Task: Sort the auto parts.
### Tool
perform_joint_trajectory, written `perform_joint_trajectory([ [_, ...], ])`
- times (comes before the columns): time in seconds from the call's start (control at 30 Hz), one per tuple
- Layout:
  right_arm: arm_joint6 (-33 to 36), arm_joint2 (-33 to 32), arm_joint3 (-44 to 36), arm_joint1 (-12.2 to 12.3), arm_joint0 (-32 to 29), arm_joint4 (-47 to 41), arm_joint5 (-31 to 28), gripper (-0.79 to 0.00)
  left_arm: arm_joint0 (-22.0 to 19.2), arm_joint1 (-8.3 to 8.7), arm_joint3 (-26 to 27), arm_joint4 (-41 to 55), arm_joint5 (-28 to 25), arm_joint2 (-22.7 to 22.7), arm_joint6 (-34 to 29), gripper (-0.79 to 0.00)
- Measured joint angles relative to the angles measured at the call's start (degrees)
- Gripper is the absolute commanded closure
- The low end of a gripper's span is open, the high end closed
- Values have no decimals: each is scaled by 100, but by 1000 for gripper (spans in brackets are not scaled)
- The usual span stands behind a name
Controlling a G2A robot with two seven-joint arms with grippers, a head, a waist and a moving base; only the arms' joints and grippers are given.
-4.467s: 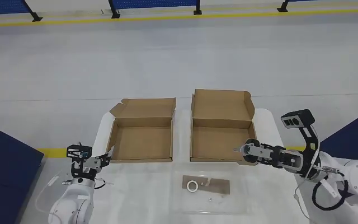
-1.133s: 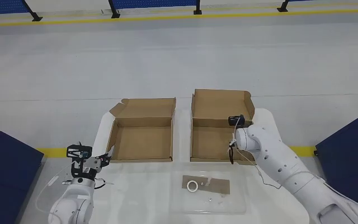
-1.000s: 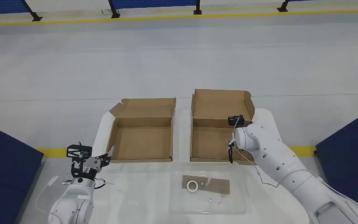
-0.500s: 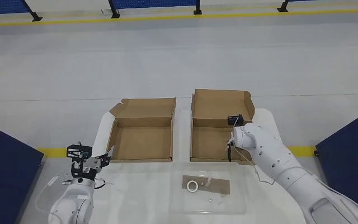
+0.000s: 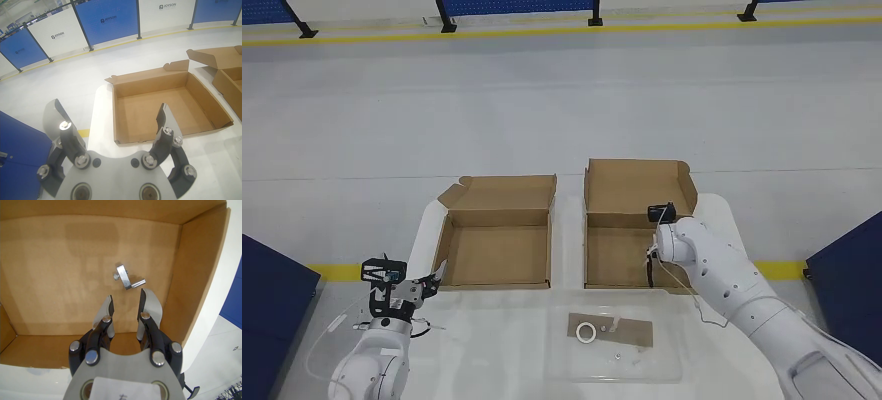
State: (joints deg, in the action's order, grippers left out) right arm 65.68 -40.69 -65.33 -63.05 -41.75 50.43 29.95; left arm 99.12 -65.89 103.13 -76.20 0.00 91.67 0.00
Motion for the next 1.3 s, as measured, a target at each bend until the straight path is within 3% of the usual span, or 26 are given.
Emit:
perform_joint_trajectory([
  [0.03, 4, -27, -26, -1, -4, 31, 9, -702, 0, 0, 0, 0, 0, 0, 0, -785],
  [0.07, 1, -52, -62, 2, -9, 63, 25, -785, 0, 0, 0, 0, 0, 0, 0, -785],
  [0.3, 165, -320, -693, 86, -135, 311, 48, -785, 0, 0, 0, 0, 0, 0, 0, -785],
  [0.6, 162, -321, -680, 86, -134, 305, 42, -785, 0, 0, 0, 0, 0, 0, 0, -785],
  [0.77, 44, -751, -1265, 188, -247, -17, -741, -785, 0, 0, 0, 0, 0, 0, 0, -785],
  [0.97, 784, -1190, -2124, 355, -490, -310, -1811, -785, 0, 0, 0, 0, 0, 0, 0, -785],
  [1.3, 721, -1200, -2167, 354, -506, -333, -1796, -785, 0, 0, 0, 0, 0, 0, 0, -785],
])
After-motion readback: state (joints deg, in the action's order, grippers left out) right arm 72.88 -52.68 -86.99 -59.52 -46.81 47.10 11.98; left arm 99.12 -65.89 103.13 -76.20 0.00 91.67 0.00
